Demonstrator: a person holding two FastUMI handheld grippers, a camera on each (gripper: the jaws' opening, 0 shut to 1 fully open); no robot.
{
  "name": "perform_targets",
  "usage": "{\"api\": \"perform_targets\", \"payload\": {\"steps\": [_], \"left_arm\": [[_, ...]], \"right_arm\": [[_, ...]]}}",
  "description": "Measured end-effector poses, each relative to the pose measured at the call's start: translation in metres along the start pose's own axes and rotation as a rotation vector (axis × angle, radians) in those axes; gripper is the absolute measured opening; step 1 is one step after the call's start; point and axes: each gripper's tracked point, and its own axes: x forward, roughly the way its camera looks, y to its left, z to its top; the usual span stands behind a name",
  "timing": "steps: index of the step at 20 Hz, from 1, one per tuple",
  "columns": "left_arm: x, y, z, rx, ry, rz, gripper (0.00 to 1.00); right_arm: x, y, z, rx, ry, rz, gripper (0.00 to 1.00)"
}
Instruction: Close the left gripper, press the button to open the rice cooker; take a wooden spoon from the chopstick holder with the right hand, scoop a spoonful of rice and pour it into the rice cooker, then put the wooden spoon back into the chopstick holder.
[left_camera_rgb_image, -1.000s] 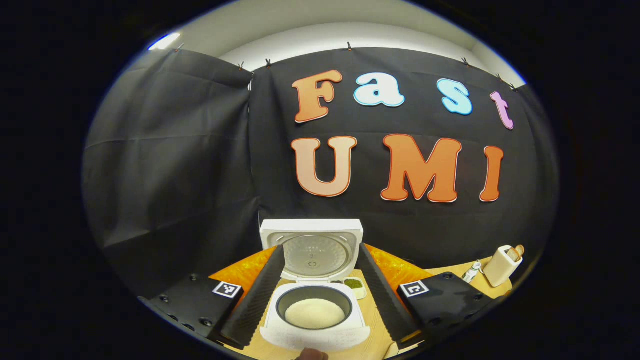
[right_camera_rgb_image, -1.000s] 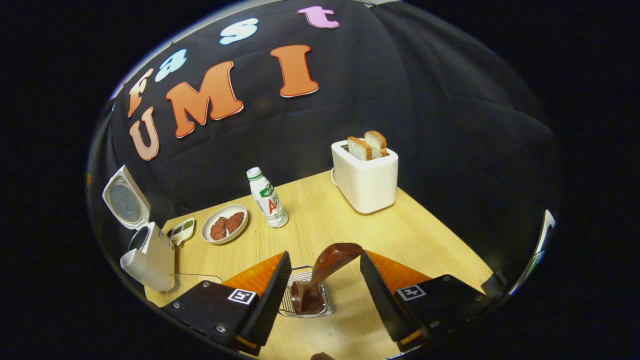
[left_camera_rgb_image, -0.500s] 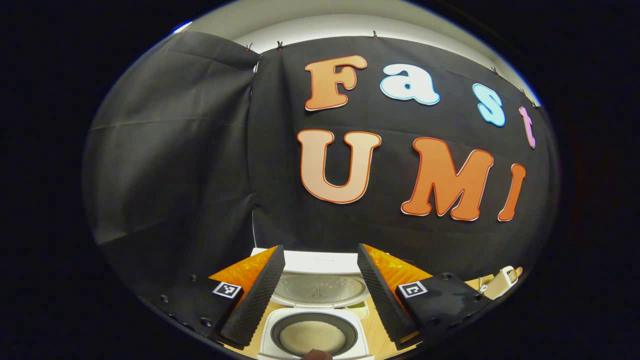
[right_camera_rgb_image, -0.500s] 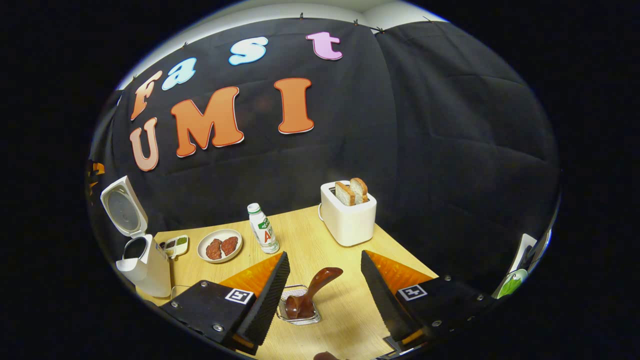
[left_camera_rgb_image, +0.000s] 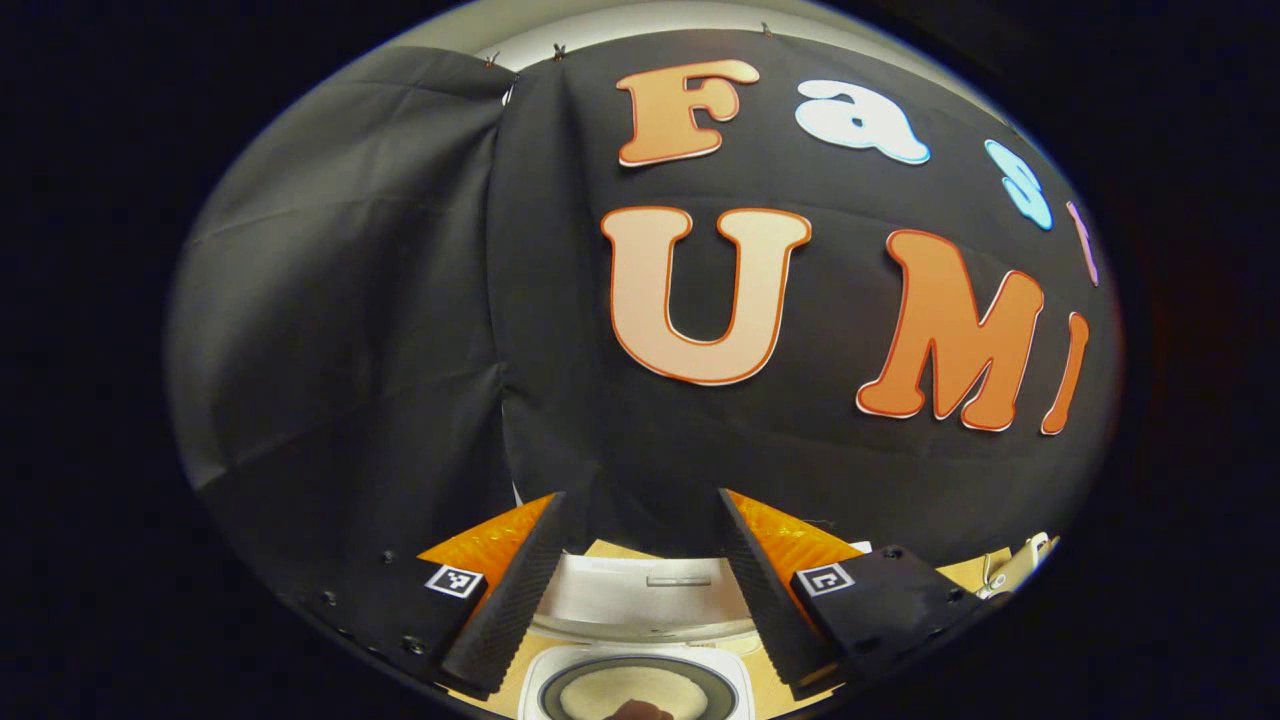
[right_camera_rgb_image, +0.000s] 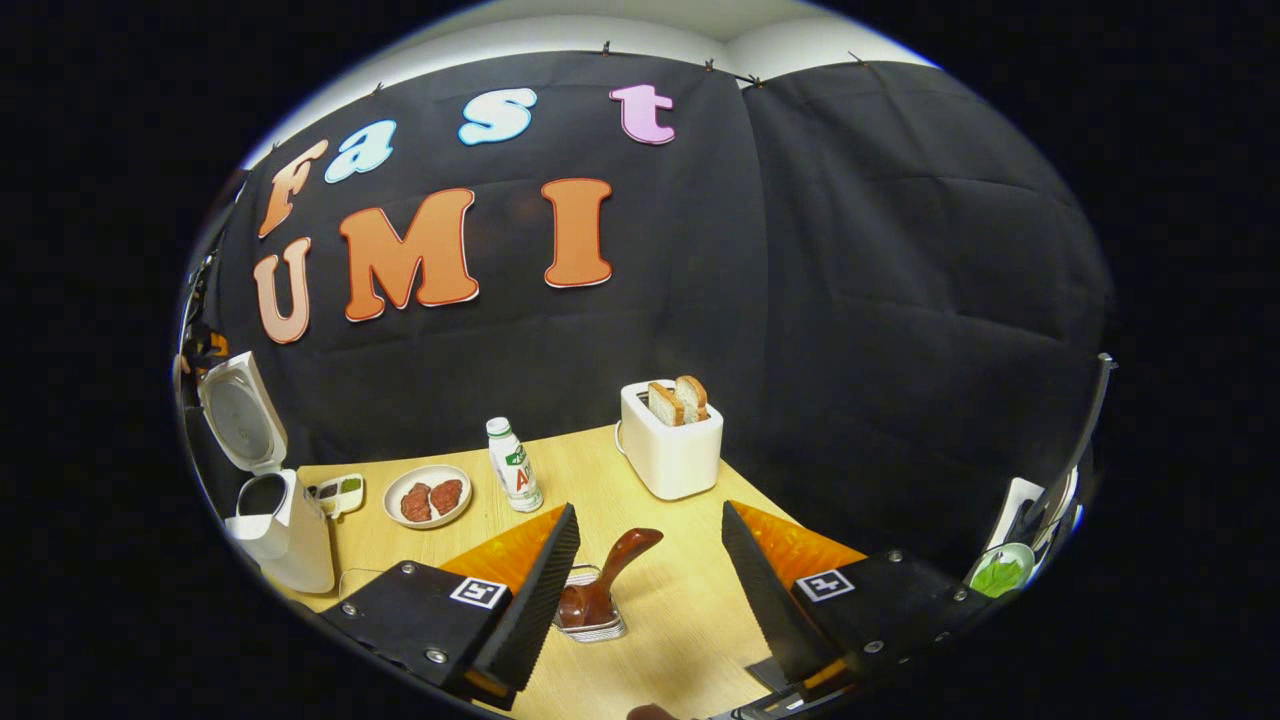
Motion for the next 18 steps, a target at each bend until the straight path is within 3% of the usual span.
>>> {"api": "perform_targets", "payload": {"steps": [4,8,18], "left_arm": [[0.005,-0.006,-0.012,0.088,0.079,0.009,0.99],[-0.016,-0.017,-0.027,0.084,0.206,-0.025,0.99],[-0.103,-0.016,-0.119,0.070,0.537,-0.023,1.00]], "right_arm": [[0.002,0.009,0.007,0.008,-0.011,0.026,0.90],[0.008,0.021,0.005,0.008,-0.016,0.071,0.90],[0.021,0.034,0.002,0.026,-0.014,0.185,0.90]]}}
